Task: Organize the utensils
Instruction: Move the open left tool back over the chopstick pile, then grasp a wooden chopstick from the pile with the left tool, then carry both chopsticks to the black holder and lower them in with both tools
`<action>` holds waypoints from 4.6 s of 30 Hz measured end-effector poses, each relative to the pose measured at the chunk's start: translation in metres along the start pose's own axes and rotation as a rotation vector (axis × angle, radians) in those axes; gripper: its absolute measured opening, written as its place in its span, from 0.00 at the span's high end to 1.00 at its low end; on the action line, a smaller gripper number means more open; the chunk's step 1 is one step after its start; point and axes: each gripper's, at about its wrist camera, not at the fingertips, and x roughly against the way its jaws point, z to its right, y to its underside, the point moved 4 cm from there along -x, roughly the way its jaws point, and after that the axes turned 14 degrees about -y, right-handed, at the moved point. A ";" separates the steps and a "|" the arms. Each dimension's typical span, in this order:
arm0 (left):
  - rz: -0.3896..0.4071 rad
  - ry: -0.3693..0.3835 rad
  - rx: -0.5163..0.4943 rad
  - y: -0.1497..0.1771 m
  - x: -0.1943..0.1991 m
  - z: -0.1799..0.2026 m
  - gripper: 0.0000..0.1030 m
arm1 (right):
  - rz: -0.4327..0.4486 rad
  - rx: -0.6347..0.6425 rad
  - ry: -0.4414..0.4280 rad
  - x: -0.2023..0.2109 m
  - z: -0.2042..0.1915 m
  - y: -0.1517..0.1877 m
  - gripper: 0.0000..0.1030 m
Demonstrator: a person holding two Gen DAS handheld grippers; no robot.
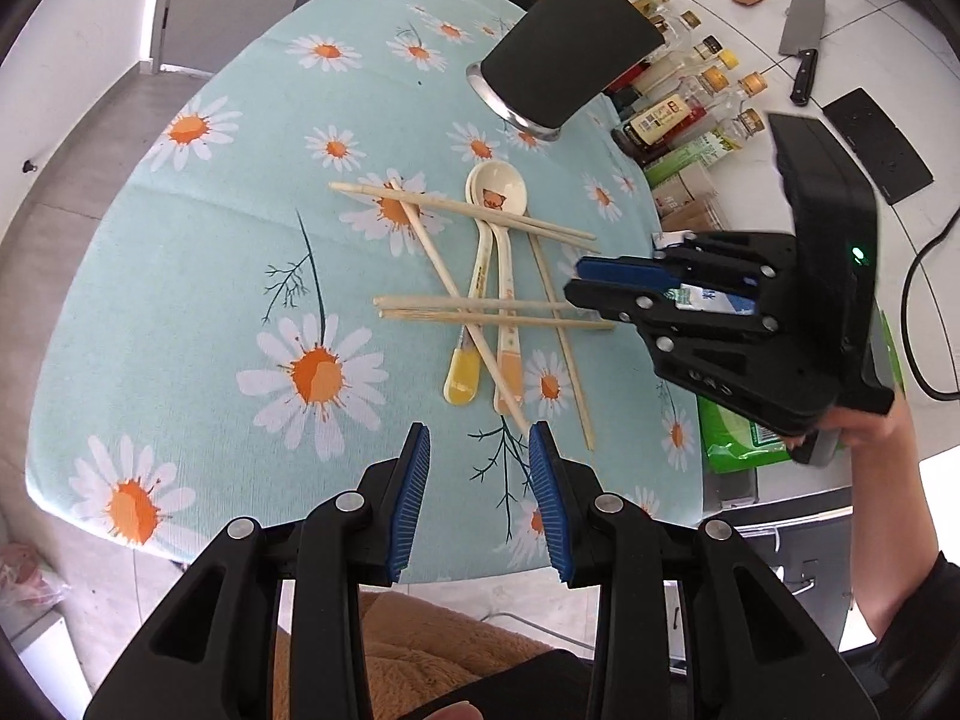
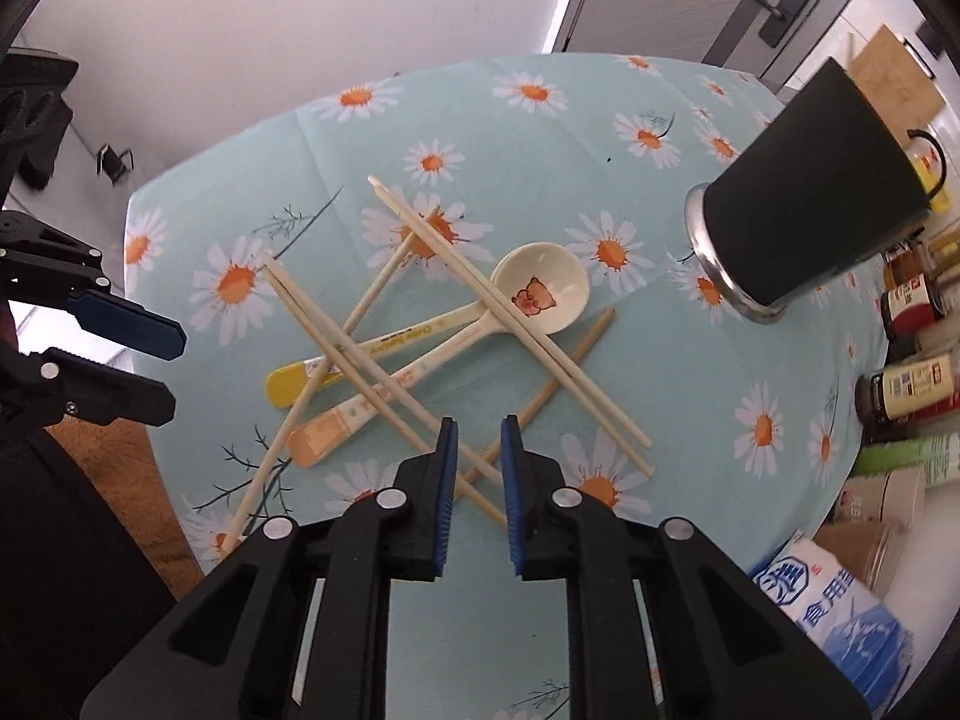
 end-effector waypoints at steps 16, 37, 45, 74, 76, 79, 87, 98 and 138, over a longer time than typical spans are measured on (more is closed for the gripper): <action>-0.015 0.101 -0.021 -0.005 0.007 -0.028 0.68 | -0.335 0.152 -0.023 -0.035 -0.004 -0.015 0.91; -0.001 0.025 -0.161 0.000 -0.034 0.012 0.68 | -0.465 0.353 -0.044 -0.058 -0.014 -0.024 0.94; 0.120 -0.006 -0.174 -0.011 -0.011 0.008 0.68 | -0.293 0.313 -0.079 -0.026 -0.017 -0.045 0.95; 0.245 -0.020 -0.186 -0.048 0.014 0.013 0.68 | 0.284 0.148 -0.107 0.074 0.004 -0.045 0.95; 0.212 -0.036 -0.197 -0.049 0.006 0.017 0.68 | 0.313 0.119 -0.121 0.079 0.005 -0.041 0.95; 0.171 -0.048 -0.189 -0.050 -0.003 0.017 0.68 | 0.356 0.073 -0.141 0.084 0.010 -0.036 0.95; 0.008 -0.063 -0.064 -0.060 -0.041 0.005 0.68 | 0.502 -0.069 -0.264 0.104 0.021 -0.021 0.95; -0.122 -0.098 0.049 -0.075 -0.064 0.005 0.75 | 0.581 -0.192 -0.347 0.106 0.039 -0.004 0.95; 0.351 -0.099 0.037 -0.163 0.073 0.025 0.96 | 0.755 -0.302 -0.264 0.142 0.077 -0.016 0.95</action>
